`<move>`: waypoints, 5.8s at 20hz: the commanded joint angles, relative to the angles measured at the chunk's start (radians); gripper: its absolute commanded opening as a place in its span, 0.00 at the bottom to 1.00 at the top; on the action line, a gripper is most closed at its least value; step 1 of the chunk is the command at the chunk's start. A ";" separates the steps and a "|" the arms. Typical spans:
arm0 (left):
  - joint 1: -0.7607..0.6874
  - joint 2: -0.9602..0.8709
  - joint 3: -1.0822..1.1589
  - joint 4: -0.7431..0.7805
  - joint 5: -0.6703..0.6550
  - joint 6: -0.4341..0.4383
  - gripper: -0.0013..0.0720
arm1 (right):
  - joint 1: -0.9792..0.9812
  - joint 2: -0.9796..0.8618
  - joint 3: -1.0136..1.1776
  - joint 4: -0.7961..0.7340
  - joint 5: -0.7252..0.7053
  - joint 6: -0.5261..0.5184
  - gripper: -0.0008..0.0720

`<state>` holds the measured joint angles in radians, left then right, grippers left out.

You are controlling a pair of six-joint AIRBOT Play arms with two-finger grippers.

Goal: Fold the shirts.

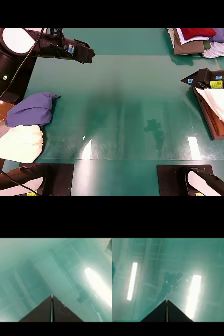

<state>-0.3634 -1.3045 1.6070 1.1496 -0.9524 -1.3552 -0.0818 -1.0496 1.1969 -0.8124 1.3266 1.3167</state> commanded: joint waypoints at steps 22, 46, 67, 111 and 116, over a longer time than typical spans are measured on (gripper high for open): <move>0.214 0.070 -0.032 0.099 -0.256 -0.037 0.05 | 0.001 0.001 0.000 0.000 0.023 0.000 0.03; 0.705 0.280 -0.690 0.232 -0.037 -0.060 0.05 | -0.002 0.002 0.001 0.011 -0.020 0.000 0.03; -0.279 0.014 0.085 0.154 -0.329 -0.051 0.05 | -0.045 -0.128 0.683 0.076 0.043 0.012 0.03; 0.217 -0.024 -0.277 0.066 -0.393 0.096 0.05 | -0.045 -0.128 0.683 0.010 0.171 0.027 0.03; 0.217 0.121 -0.022 0.068 -0.313 0.098 0.05 | 0.021 -0.076 0.394 -0.150 0.215 0.055 0.03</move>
<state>-0.1478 -1.2549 1.4658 1.2156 -1.3193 -1.2583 -0.0948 -1.1522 1.7451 -0.8791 1.5169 1.3598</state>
